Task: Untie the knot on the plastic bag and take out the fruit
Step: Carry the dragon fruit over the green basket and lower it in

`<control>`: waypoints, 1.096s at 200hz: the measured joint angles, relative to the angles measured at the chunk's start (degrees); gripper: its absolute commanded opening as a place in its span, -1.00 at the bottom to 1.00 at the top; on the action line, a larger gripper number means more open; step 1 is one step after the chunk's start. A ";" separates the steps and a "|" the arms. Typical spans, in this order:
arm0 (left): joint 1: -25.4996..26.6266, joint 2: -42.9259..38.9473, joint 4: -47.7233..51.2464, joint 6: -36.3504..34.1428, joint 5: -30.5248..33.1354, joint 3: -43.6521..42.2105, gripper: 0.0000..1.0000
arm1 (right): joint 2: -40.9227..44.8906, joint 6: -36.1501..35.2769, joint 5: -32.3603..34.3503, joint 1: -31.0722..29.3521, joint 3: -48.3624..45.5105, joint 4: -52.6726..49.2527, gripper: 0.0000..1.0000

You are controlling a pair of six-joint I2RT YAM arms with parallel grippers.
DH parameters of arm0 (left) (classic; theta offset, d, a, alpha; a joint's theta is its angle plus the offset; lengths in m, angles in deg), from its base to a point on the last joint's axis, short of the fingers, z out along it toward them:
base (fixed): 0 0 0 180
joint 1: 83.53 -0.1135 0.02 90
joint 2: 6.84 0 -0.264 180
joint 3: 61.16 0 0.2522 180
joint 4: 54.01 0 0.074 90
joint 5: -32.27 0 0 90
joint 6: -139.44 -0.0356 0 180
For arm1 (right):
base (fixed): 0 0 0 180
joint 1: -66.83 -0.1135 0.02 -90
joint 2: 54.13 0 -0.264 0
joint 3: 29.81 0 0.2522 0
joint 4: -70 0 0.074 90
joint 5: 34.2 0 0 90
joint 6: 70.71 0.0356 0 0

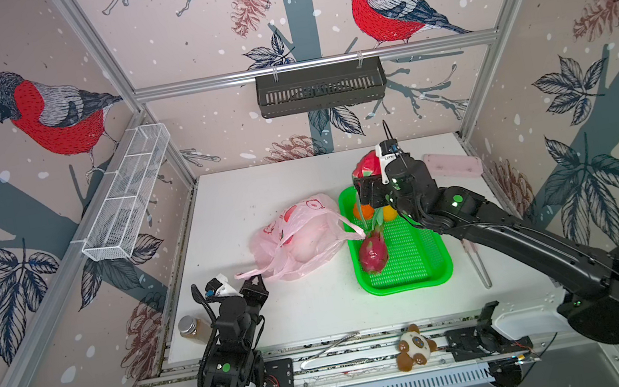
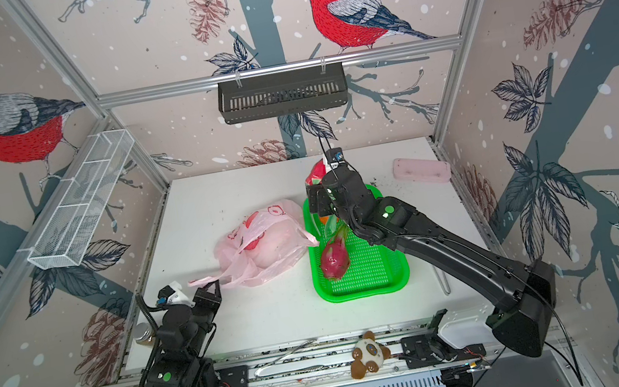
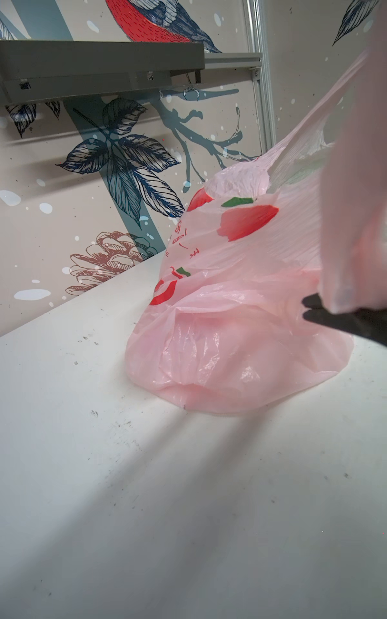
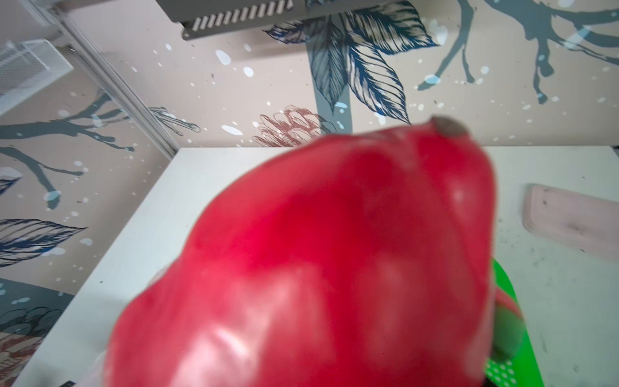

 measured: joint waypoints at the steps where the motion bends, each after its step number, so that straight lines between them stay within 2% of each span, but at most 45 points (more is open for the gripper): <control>1: 0.00 0.00 0.00 0.00 0.00 0.00 -1.00 | 0.09 0.02 0.04 0.07 -0.20 -0.02 -0.53; 53: 0.00 0.00 1.49 -0.39 0.63 0.42 -1.00 | 5.05 2.49 1.66 3.21 -12.37 -0.74 -0.55; 102: 0.00 -0.20 2.23 -0.72 0.98 0.59 -1.00 | 6.29 4.24 0.79 5.99 -20.44 0.11 -0.55; 219: 0.00 0.26 2.40 -1.05 0.96 0.59 -1.00 | -0.13 5.92 -4.42 10.21 -26.73 2.78 -0.52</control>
